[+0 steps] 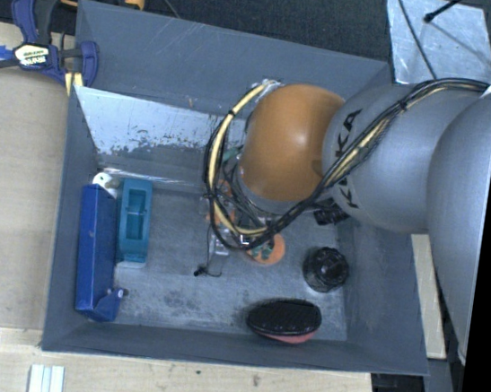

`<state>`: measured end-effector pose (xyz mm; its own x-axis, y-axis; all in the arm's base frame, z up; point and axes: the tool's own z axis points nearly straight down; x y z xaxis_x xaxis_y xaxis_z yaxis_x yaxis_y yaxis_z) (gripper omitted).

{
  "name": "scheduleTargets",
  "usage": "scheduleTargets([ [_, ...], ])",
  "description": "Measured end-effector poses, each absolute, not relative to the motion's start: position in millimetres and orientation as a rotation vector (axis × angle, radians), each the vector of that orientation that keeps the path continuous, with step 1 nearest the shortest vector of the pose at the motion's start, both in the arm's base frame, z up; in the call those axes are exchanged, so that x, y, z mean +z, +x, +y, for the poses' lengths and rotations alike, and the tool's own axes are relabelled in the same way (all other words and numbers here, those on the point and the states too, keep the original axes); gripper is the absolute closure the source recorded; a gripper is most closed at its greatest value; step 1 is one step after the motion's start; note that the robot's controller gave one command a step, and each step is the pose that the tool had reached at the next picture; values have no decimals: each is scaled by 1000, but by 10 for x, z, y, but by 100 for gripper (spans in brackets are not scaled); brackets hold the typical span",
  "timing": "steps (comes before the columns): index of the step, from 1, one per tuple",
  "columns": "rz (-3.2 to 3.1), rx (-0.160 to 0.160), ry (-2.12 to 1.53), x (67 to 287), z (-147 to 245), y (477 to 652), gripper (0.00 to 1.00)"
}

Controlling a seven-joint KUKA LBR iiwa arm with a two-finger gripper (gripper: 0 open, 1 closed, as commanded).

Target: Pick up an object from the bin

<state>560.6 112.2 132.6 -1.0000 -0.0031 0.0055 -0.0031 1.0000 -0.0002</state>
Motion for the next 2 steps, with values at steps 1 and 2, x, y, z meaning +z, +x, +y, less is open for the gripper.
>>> scheduleTargets([
  [1, -3144, -1, 1, 1370, 1118, 5627, 0],
  [2, -3139, -5, 36, 1423, 1008, 5668, 0],
])
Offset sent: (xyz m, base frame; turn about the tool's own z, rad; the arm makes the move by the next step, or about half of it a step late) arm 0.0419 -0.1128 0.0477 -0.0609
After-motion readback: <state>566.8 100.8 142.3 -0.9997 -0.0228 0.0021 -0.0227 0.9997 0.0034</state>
